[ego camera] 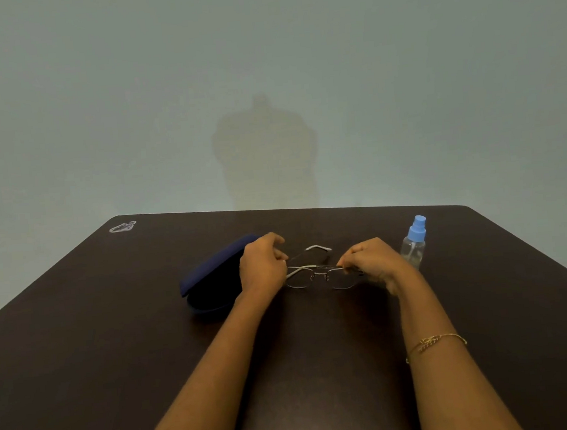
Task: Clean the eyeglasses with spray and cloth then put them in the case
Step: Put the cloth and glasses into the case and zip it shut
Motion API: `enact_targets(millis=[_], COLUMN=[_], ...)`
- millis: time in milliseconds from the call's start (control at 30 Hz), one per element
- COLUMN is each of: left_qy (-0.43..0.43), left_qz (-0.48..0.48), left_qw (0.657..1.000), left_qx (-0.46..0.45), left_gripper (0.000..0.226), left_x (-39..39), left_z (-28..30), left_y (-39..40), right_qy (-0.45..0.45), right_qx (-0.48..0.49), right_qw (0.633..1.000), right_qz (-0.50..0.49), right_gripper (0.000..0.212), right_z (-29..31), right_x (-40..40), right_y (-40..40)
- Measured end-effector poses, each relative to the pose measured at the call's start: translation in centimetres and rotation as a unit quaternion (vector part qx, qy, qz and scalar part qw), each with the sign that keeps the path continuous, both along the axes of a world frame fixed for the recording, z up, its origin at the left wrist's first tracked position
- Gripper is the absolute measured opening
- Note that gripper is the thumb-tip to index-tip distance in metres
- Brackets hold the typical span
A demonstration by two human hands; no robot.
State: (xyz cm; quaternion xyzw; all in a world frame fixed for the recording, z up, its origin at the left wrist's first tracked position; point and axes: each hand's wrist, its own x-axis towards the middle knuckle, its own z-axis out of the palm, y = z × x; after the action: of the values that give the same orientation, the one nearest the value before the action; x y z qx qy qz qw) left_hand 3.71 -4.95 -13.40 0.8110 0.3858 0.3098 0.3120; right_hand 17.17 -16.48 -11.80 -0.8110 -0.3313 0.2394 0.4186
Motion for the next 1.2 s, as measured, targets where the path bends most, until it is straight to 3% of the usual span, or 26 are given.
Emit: enact_targets(millis=[133,233,300,367,500,700,833,933,1033,1200], left_qy=[0.025,0.034,0.037,0.037,0.032,0.033,0.038,0.019,-0.008,0.162], left_qz=[-0.093,-0.11,-0.104,-0.1,-0.097,-0.097,-0.101,-0.084,-0.008,0.09], left_qw=[0.992,0.985,0.986,0.988,0.991,0.991,0.993,0.995,0.991,0.98], left_qx=[-0.085,-0.127,-0.123,-0.109,-0.089,-0.082,-0.046,0.056,0.131,0.073], left_gripper=[0.037,0.039,0.04,0.039,0.033,0.027,0.023,0.02,0.018,0.043], left_x=[-0.3,-0.7,-0.8,-0.7,-0.4,-0.5,-0.7,-1.3,-2.9,-5.4], left_z=[0.7,1.1,1.1,1.1,0.9,0.9,1.8,4.0,5.8,5.2], left_y=[0.0,0.1,0.1,0.0,-0.1,-0.1,-0.4,-0.3,0.7,3.1], right_qy=[-0.011,-0.017,-0.047,-0.085,-0.12,-0.147,-0.171,-0.161,-0.153,-0.105], right_qx=[0.001,0.013,0.048,0.064,-0.009,-0.046,-0.028,0.017,0.067,0.047], right_qw=[1.0,0.999,0.997,0.994,0.982,0.972,0.971,0.978,0.983,0.993], right_qz=[-0.018,-0.026,-0.028,0.019,0.146,0.179,0.164,0.135,0.078,0.001], right_gripper=[0.018,0.015,0.01,0.02,0.038,0.04,0.029,0.02,0.012,0.015], right_z=[-0.2,-0.5,-0.6,-0.3,0.5,1.2,1.3,1.5,2.1,1.8], right_x=[0.5,0.7,0.5,0.2,-0.7,-1.0,-1.2,-1.1,-1.3,-3.0], right_y=[-0.1,0.1,0.2,0.3,0.5,0.5,0.5,0.5,0.9,2.4])
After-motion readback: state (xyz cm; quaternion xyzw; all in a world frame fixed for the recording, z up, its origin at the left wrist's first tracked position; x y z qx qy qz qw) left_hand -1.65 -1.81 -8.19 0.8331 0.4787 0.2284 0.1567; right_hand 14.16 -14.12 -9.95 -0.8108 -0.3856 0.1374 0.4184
